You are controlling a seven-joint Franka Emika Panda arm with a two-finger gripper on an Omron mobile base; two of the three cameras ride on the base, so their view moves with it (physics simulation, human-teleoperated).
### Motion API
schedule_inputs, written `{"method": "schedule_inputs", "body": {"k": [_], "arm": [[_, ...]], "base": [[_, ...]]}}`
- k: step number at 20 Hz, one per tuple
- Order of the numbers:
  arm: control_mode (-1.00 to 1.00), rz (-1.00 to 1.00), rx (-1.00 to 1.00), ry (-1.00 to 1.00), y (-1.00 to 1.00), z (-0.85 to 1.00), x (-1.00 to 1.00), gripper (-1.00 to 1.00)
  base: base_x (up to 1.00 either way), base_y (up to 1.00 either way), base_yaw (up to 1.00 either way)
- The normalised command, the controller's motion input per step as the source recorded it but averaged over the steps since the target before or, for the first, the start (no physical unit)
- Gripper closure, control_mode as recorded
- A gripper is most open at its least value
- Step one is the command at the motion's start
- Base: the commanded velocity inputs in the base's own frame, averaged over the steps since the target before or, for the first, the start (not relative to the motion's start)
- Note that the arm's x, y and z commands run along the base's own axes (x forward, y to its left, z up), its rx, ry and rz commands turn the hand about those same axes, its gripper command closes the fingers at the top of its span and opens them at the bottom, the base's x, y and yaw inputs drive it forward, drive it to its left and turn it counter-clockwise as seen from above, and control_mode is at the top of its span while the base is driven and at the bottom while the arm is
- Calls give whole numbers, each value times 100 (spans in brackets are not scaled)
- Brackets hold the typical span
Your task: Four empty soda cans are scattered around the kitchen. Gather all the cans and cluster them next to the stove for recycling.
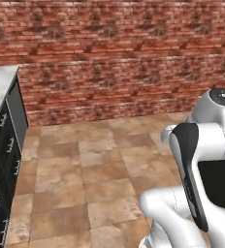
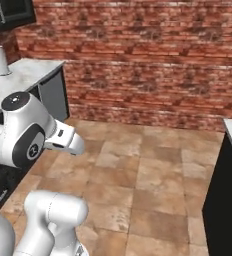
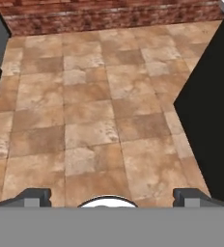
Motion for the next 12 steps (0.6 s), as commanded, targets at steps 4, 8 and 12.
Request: {"method": "schedule_inputs", "body": {"k": [4,8,12], "arm": [[100,0,0,0,0,0,0,-100],[100,0,0,0,0,0,0,-100],[100,0,0,0,0,0,0,-100]], "base": [[100,45,-32],[100,37,-36],[97,50,-37]]}}
